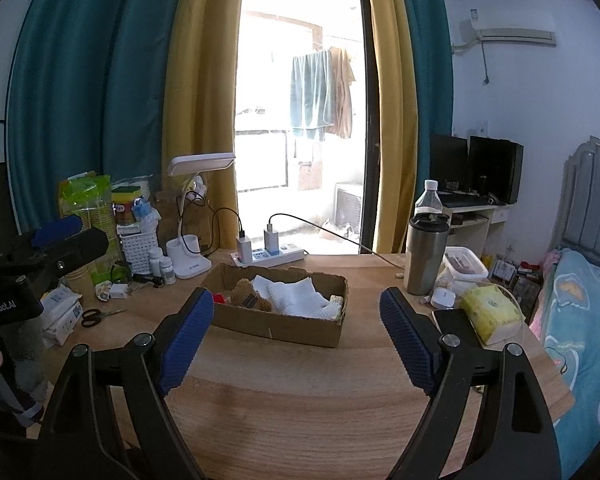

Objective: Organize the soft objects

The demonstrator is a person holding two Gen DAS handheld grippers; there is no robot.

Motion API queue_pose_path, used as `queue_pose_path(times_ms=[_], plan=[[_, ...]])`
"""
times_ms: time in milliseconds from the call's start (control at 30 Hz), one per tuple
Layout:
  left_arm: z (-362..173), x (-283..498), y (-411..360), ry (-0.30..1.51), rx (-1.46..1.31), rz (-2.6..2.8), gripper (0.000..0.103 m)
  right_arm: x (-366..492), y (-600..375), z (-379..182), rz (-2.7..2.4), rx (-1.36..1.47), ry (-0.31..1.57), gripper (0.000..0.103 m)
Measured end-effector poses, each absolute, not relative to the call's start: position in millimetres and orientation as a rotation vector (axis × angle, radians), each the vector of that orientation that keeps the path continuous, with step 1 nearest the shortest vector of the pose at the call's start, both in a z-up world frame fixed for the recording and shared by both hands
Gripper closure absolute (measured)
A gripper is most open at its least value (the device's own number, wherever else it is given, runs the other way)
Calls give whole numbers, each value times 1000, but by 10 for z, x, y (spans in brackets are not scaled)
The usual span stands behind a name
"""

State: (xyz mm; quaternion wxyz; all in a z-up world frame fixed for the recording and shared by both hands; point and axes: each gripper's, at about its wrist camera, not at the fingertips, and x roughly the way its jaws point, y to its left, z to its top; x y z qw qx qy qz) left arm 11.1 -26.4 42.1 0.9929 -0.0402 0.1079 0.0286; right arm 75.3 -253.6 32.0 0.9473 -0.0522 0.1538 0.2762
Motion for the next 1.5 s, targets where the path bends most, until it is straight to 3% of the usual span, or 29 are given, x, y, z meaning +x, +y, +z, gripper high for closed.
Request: queue_pose_path(times_ms=[1500], plan=[[337, 160, -308, 244, -59, 46, 5, 778, -2483, 252, 566, -103, 328, 15]])
